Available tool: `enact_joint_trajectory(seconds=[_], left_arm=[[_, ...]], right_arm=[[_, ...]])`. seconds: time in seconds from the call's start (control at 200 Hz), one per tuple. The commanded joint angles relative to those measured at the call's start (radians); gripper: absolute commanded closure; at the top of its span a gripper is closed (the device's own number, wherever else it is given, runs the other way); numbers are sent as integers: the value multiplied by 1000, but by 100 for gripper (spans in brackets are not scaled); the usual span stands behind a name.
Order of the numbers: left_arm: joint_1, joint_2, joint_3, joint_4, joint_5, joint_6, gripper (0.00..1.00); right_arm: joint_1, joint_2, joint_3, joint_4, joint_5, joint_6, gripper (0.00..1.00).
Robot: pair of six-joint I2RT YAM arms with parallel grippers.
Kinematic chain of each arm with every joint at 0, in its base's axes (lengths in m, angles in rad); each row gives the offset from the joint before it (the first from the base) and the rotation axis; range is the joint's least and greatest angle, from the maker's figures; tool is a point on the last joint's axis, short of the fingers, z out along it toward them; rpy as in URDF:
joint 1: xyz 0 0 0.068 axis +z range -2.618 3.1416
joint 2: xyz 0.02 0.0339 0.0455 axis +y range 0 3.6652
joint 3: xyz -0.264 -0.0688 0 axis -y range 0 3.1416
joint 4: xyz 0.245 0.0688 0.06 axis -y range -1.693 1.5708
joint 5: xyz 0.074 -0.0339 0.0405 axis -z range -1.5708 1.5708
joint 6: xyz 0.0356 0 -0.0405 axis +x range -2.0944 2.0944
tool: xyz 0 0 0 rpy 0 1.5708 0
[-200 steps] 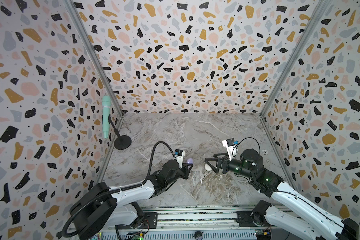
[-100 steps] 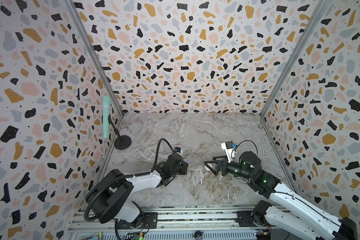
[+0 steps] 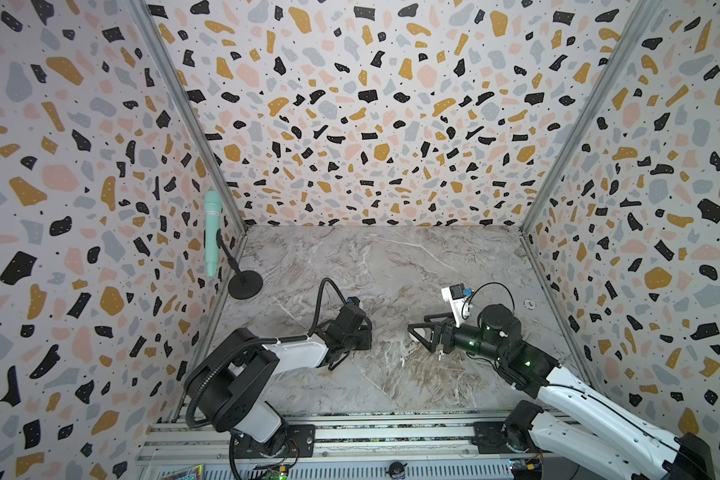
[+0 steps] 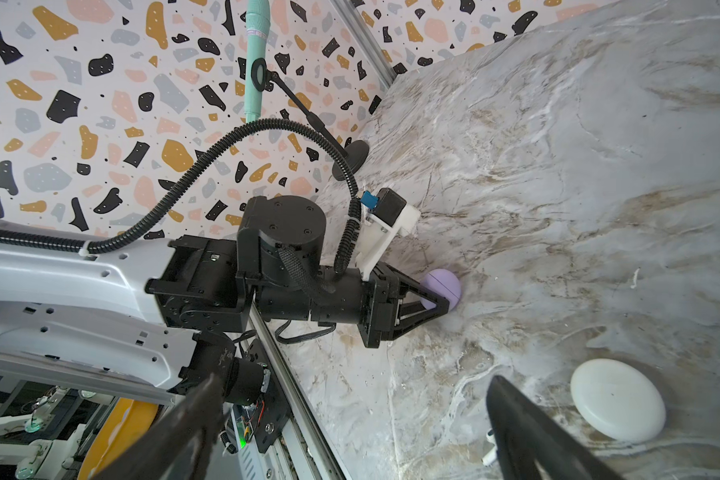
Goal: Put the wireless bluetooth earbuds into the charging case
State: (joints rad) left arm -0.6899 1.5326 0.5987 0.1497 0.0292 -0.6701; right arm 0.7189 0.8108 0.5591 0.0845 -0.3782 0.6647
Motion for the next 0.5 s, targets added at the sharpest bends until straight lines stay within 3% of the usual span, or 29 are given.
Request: enact_joint_trajectory(seconds=[0.0,0.495], left_arm=[[6,4,24,-39,14,-11,94],[7,12,35,-120,11,-3,71]], right_arm=[[-4,-1,-4,33,-19,4,1],[-4,16,-8,50,-46,13,0]])
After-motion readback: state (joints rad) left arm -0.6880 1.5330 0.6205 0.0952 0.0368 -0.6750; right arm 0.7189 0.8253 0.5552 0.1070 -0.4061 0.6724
